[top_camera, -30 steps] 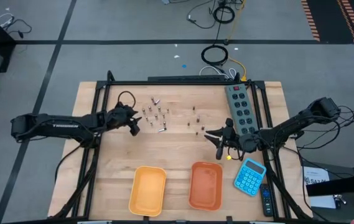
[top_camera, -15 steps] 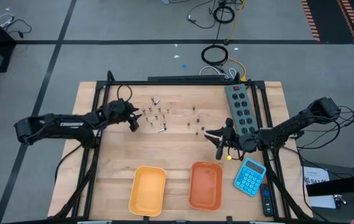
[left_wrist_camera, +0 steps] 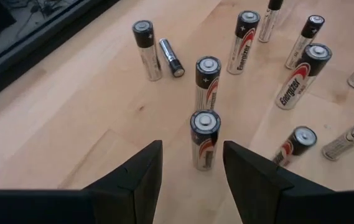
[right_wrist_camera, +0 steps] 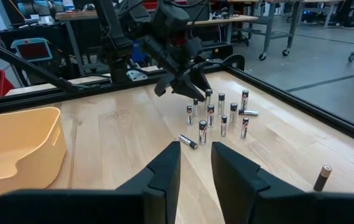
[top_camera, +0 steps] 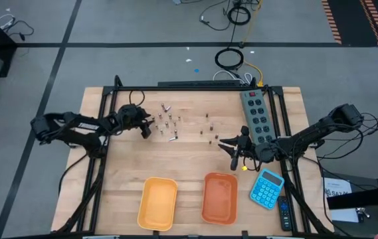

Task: Sort batteries
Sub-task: Put the silver battery into the yellow bin

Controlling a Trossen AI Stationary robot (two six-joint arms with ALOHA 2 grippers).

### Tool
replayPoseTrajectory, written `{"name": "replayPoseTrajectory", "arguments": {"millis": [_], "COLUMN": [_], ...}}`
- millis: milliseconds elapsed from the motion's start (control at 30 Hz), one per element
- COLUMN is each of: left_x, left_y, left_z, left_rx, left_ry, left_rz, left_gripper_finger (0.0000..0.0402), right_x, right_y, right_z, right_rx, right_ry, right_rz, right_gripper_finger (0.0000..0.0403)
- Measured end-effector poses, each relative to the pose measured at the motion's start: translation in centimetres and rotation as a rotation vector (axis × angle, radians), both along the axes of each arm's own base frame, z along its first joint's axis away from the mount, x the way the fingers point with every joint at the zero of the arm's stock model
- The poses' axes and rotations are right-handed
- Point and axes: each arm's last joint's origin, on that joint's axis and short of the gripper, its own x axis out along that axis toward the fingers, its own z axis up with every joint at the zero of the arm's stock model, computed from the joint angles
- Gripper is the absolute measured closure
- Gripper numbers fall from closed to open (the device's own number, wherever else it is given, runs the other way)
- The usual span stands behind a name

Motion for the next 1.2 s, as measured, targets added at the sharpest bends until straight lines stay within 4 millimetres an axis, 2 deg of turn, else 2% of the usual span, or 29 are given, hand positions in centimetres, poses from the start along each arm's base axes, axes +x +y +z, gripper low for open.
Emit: {"name": "replayPoseTrajectory", "arguments": {"millis": [333,400,533,567,933,1067,1200], "left_x": [0.6,0.6,0.7,0.7,0.5,-0.1,-0.5], "left_y": [0.6,0.6,0.7,0.7,0.6,0.3,-0.1], "left_z": [-1.3,-1.4,-1.5,-1.5,-1.2,0.0,1.9], "left_rx": [-0.011,-0.009,-0.008,-0.009,-0.064,-0.041,-0.026], "left_ry": [-0.017,-0.020,-0.023,-0.025,-0.045,-0.040,-0.115], "left_rz": [-0.010,-0.010,-0.009,-0.008,0.044,0.088,0.112], "left_gripper_finger": [0.0231,0.0255,0.0346,0.0354,0.0354,0.0354,0.0354], "right_x": [0.0,0.0,0.0,0.0,0.0,0.1,0.7], "right_y": [0.0,0.0,0.0,0.0,-0.1,0.1,0.3], "right_z": [0.0,0.0,0.0,0.0,-0.2,-0.9,-1.5], "right_rx": [0.000,0.000,-0.001,-0.001,0.015,-0.005,0.001], "right_ry": [0.001,0.001,0.001,0.002,0.005,0.035,0.025], "right_rz": [0.000,0.000,-0.001,-0.001,-0.045,-0.073,-0.072], "right_gripper_finger": [0.0321,0.0321,0.0321,0.0321,0.0321,0.0321,0.0321]}}
